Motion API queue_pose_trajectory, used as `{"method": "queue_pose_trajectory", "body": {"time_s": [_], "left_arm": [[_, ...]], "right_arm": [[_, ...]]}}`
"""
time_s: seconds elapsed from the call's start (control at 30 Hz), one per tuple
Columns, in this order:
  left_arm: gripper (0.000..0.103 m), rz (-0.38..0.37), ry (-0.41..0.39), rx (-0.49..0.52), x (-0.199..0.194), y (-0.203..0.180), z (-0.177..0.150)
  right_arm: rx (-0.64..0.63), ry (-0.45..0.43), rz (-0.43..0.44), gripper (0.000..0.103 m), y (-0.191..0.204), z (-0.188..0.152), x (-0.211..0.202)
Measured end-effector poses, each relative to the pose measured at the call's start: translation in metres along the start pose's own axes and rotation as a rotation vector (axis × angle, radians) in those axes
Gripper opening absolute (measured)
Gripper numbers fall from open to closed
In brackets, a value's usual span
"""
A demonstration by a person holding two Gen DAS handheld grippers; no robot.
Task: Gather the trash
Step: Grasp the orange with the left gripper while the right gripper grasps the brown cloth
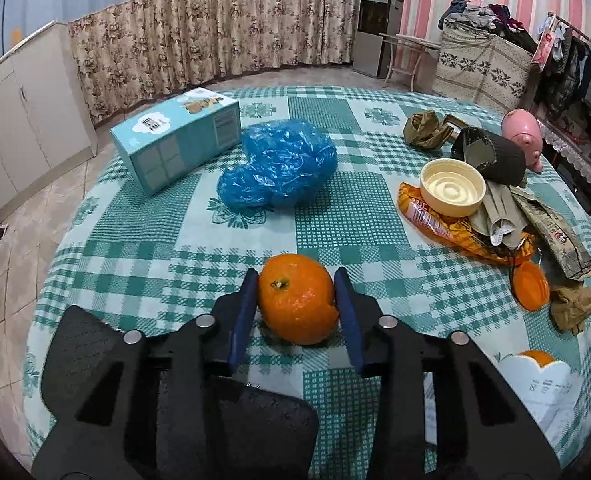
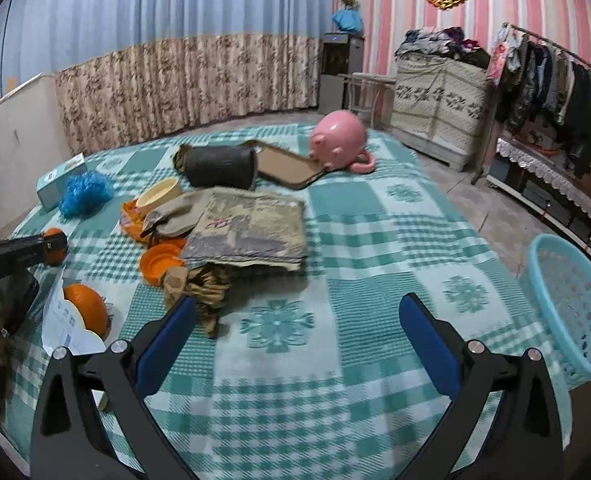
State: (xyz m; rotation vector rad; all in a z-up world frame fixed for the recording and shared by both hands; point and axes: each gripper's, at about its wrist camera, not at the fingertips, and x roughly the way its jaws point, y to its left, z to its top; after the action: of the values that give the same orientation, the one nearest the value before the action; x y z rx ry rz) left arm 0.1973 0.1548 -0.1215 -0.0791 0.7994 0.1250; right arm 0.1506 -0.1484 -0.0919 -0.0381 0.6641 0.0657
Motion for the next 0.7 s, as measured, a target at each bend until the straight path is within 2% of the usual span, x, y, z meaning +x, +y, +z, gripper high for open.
{"method": "queue_pose_trajectory", "body": {"time_s": [0.17, 0.33, 0.4, 0.47, 0.5, 0.57, 0.7], "left_arm": [[0.035, 0.043, -0.053, -0.008, -0.022, 0.007, -0.002], [0.035, 0.062, -0.070, -0.038, -0.034, 0.017, -0.003], [0.035, 0.073, -0.075, -0.044, -0.039, 0.019, -0.004], [0.035, 0.075, -0.075, -0.051, -0.043, 0.021, -0.004], [0.035, 0.077, -0.078, -0.053, -0.046, 0.021, -0.004], [0.035, 0.083, -0.086, -0.053, -0.051, 0.020, -0.004], [0.035, 0.087, -0.111, -0.058, -0.064, 0.014, -0.002]], "right_arm": [[-0.029, 0.027, 0.051, 0.099, 0.020, 0.001, 0.013], [-0.063, 0.041, 0.089, 0.098, 0.040, 0.006, 0.026], [-0.093, 0.045, 0.092, 0.087, 0.047, 0.008, 0.030], [-0.113, 0.067, 0.108, 0.065, 0.051, 0.008, 0.036], [-0.116, 0.079, 0.123, 0.063, 0.052, 0.007, 0.038], [-0.110, 0.088, 0.160, 0.050, 0.052, 0.005, 0.039], [-0.094, 0.070, 0.190, 0.049, 0.041, 0.004, 0.024]]}}
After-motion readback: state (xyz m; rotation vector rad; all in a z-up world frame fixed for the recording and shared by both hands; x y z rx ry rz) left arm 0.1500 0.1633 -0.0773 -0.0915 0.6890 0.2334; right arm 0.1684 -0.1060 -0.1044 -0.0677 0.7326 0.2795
